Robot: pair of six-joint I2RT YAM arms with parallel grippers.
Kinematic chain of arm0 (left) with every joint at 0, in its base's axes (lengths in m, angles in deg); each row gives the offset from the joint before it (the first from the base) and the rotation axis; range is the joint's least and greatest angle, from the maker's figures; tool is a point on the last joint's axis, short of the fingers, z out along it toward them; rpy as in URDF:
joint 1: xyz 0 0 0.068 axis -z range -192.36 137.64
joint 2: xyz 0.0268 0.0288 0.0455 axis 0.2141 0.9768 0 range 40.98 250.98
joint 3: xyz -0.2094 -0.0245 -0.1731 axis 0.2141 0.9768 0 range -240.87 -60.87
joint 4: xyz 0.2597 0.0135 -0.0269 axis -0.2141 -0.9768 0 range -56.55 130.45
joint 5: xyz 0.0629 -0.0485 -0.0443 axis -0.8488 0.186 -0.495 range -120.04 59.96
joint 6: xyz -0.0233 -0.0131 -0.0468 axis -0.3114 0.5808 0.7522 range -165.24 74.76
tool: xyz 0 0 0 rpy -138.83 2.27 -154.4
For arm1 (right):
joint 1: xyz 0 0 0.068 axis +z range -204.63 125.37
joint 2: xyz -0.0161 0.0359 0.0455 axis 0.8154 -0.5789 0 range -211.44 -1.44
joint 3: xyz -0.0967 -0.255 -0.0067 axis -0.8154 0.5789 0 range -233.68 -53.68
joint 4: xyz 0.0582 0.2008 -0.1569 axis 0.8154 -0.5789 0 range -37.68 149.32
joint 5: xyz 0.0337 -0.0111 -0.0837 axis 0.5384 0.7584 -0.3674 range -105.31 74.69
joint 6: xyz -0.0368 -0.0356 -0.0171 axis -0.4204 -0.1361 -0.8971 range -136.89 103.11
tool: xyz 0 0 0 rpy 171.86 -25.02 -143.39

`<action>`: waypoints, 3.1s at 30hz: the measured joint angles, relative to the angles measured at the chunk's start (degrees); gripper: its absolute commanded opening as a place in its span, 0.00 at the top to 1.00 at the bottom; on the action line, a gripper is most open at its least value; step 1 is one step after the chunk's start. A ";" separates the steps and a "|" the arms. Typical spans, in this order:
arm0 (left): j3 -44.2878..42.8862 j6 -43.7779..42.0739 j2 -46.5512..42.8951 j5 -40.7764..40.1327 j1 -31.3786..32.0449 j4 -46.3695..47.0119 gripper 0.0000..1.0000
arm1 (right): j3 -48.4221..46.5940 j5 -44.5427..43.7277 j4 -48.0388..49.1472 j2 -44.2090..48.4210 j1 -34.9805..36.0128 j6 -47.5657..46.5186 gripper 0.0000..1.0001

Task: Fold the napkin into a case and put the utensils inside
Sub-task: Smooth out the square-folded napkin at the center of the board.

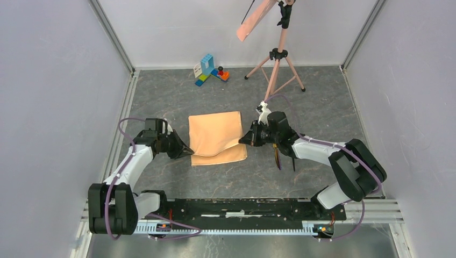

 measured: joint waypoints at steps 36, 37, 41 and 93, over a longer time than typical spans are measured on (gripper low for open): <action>1.95 2.19 4.85 -5.01 2.51 -2.69 0.76 | 3.37 0.02 2.78 -3.45 0.61 0.22 1.00; 1.95 2.21 4.85 -4.98 2.60 -2.71 0.71 | 3.41 0.02 2.80 -3.69 0.61 0.22 1.00; 1.95 2.56 4.79 -5.05 2.91 -3.10 0.56 | 3.72 -0.02 2.82 -4.02 0.61 0.20 1.00; 6.14 5.88 4.11 -5.11 2.95 5.53 0.56 | -23.28 6.99 9.29 -24.04 8.68 0.44 0.26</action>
